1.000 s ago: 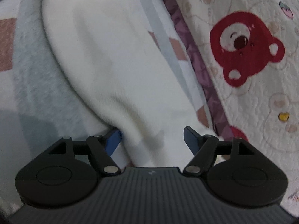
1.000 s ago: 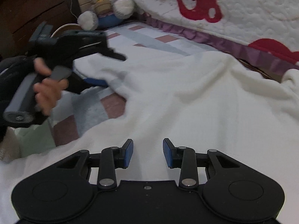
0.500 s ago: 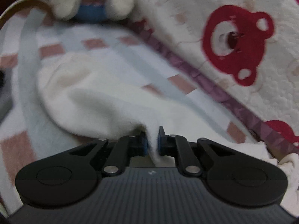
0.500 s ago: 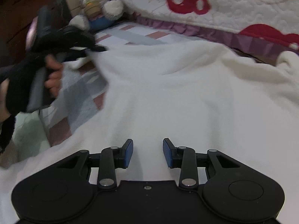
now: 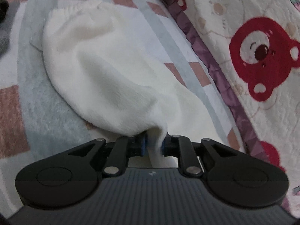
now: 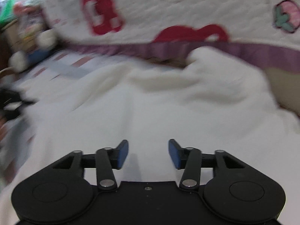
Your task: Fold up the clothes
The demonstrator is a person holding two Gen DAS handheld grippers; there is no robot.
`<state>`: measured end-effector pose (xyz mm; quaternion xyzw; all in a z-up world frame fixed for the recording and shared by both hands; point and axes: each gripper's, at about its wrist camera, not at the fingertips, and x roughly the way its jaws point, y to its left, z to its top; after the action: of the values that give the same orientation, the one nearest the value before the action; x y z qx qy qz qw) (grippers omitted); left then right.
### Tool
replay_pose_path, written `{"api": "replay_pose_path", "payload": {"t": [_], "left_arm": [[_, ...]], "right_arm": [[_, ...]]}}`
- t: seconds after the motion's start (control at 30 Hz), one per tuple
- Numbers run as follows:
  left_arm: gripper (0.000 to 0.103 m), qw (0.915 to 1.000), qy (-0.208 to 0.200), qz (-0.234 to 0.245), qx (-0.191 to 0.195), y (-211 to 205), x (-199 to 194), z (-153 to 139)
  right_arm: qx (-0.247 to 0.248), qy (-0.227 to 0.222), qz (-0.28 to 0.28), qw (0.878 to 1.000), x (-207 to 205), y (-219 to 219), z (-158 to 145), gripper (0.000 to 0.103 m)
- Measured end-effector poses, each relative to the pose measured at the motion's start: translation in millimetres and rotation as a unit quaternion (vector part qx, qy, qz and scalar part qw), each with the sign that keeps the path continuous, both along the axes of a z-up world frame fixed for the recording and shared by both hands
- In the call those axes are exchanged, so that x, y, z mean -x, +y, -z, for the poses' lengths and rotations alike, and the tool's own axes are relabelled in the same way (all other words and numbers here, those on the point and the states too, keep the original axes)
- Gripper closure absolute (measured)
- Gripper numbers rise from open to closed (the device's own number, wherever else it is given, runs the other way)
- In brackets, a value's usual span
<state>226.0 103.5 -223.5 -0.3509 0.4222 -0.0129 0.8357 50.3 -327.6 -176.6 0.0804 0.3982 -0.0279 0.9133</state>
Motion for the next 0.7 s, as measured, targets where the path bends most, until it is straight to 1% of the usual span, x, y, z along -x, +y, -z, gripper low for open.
{"api": "replay_pose_path", "payload": {"t": [0.07, 0.13, 0.17, 0.2, 0.27, 0.3, 0.33, 0.37, 0.4, 0.43, 0.53, 0.67, 0.7], "left_arm": [[0.087, 0.9999, -0.003, -0.008, 0.012, 3, 0, 3], [0.087, 0.9996, -0.006, -0.015, 0.022, 5, 1, 6], [0.087, 0.9997, -0.009, -0.015, 0.017, 2, 2, 6], [0.087, 0.9998, -0.013, -0.011, 0.008, 0, 1, 5], [0.087, 0.9997, -0.021, -0.004, -0.011, -4, 1, 3], [0.087, 0.9995, -0.025, -0.001, -0.018, -5, 1, 2], [0.087, 0.9996, -0.025, 0.001, -0.015, -3, 1, 3], [0.087, 0.9997, -0.024, 0.001, -0.010, -1, 1, 4], [0.087, 0.9997, -0.023, 0.002, -0.008, 0, 0, 4], [0.087, 0.9997, -0.022, 0.003, -0.007, 1, 0, 4], [0.087, 0.9998, -0.018, 0.007, -0.006, 2, -2, 3], [0.086, 0.9997, -0.008, 0.011, -0.020, 1, 0, -2], [0.081, 0.9997, -0.005, 0.008, -0.023, 3, 3, -5]], "right_arm": [[-0.005, 0.008, 0.015, 1.000, -21, -11, 3, 0.049], [-0.014, 0.018, 0.007, 1.000, -47, -9, 8, 0.049], [-0.017, 0.023, -0.005, 1.000, -60, -3, 11, 0.049], [-0.007, 0.027, -0.014, 1.000, -71, 4, 15, 0.049], [0.040, 0.025, -0.016, 0.999, -90, 17, 25, 0.050], [0.067, 0.009, -0.002, 0.998, -97, 19, 28, 0.049], [0.082, -0.005, 0.019, 0.996, -105, 17, 31, 0.050], [0.081, -0.011, 0.044, 0.996, -114, 9, 32, 0.050], [0.069, -0.017, 0.066, 0.995, -120, -1, 33, 0.050], [0.060, -0.017, 0.077, 0.995, -125, -9, 32, 0.050], [0.047, -0.005, 0.082, 0.996, -141, -26, 29, 0.051], [0.070, 0.008, 0.061, 0.996, -152, -26, 29, 0.051], [0.072, 0.008, 0.059, 0.996, -152, -27, 29, 0.051]]}}
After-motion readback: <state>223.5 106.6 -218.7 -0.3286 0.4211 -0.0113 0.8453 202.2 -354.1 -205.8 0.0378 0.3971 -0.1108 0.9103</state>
